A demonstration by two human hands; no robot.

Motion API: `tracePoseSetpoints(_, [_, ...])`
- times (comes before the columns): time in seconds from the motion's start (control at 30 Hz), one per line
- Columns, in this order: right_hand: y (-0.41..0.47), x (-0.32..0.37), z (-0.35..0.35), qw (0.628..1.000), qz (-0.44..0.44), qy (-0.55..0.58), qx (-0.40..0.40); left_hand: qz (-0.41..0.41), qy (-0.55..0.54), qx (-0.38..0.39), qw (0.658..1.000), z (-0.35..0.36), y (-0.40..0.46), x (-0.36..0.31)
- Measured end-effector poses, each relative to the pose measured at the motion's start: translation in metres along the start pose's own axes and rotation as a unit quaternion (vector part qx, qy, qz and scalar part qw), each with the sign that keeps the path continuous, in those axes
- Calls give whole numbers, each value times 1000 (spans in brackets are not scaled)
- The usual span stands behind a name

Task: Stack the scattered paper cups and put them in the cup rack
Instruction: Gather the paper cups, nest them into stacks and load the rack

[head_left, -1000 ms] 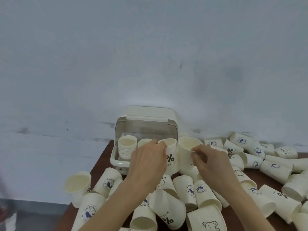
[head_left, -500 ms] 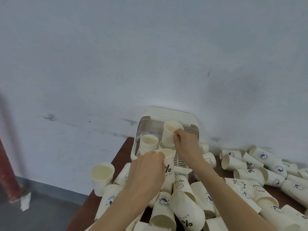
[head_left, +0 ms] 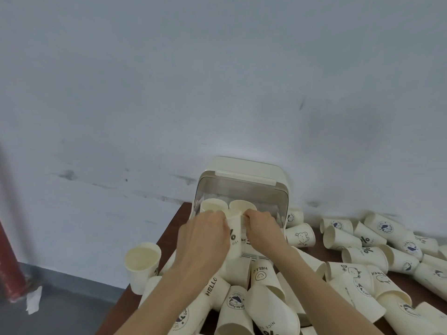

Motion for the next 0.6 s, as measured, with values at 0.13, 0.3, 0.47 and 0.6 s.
tracePoseSetpoints(0.13, [-2, 0, 2, 999, -12, -34, 10, -13, -18, -82, 996, -11, 31, 6])
tracePoseSetpoints(0.3, [-7, 2, 0, 996, -32, -83, 26, 1, -26, -119, 993, 0, 70, 15])
tracePoseSetpoints(0.47, [-11, 3, -5, 994, -39, -101, 34, 2, 5, -102, 995, 28, 82, 25])
tracePoseSetpoints(0.6, [-13, 5, -6, 994, -39, -96, 43, 0, 46, -52, 998, 47, 84, 30])
Point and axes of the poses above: each hand's wrist, its own y-axis towards the middle knuckle, its own z-axis out of the palm, x = y × z, the point moved 2 cm from there along y, towards the middle knuckle, and after that the axes turned 7 degrees about x, right-handed, at the moved point
